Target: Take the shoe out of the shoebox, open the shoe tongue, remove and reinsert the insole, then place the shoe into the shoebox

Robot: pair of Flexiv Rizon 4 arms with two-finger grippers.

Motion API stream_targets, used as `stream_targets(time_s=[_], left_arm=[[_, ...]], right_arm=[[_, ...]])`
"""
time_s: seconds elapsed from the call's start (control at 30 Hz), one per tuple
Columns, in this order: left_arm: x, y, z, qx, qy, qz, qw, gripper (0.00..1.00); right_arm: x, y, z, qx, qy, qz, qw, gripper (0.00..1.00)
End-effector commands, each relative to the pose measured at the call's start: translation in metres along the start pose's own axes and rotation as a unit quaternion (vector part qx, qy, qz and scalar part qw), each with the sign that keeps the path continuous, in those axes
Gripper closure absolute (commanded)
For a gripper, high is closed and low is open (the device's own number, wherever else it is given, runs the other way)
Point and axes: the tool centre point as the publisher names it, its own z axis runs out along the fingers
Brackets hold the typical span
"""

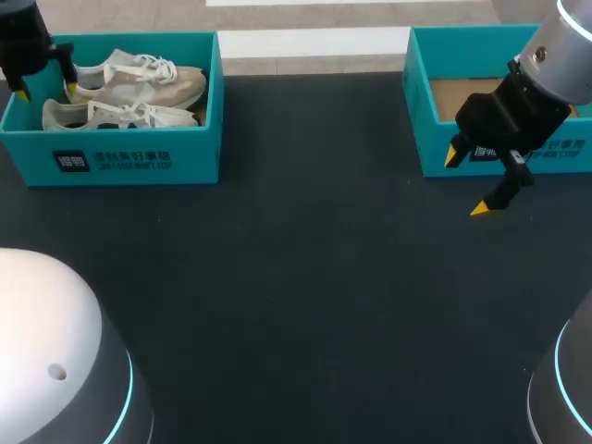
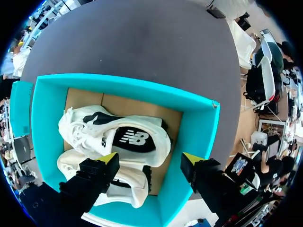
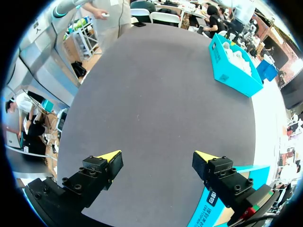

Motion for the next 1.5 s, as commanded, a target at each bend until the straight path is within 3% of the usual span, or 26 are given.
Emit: stream_targets(time_s=[0.03,0.13,0.33,0.97,1.07,1.1,1.33,1.43,1.5], left_arm=[[0.003,0.008,0.015,0.011,-0.001,0.001,1.000,0.13],[0.006,0.009,0.023,0.012,0.004,-0.002,1.000,0.18],[0.008,0.014,0.041,0.013,0.009,0.005,1.000,0.14],[0.018,0.009,0.082,0.030,0.003,0.046,0.998,0.27],[0.019,0.009,0.085,0.033,0.005,0.045,0.998,0.43],[0.019,0.008,0.085,0.034,0.005,0.045,0.998,0.53],[0.019,0.006,0.089,0.043,0.018,0.053,0.998,0.76],[0.020,0.003,0.089,0.046,0.028,0.067,0.996,0.99],[0.021,0.001,0.085,0.048,0.036,0.079,0.995,1.00]], right_arm=[[-0.001,0.000,0.001,0.001,0.001,0.000,1.000,0.00],[-0.001,0.000,0.001,0.001,0.001,0.000,1.000,0.00],[-0.001,0.000,0.001,0.001,0.001,0.000,1.000,0.00],[-0.001,0.000,0.001,0.001,0.001,0.000,1.000,0.00],[-0.001,0.000,0.001,0.001,0.001,0.000,1.000,0.00],[-0.001,0.000,0.001,0.001,0.001,0.000,1.000,0.00],[-0.001,0.000,0.001,0.001,0.001,0.000,1.000,0.00],[-0.001,0.000,0.001,0.001,0.001,0.000,1.000,0.00],[-0.001,0.000,0.001,0.001,0.001,0.000,1.000,0.00]])
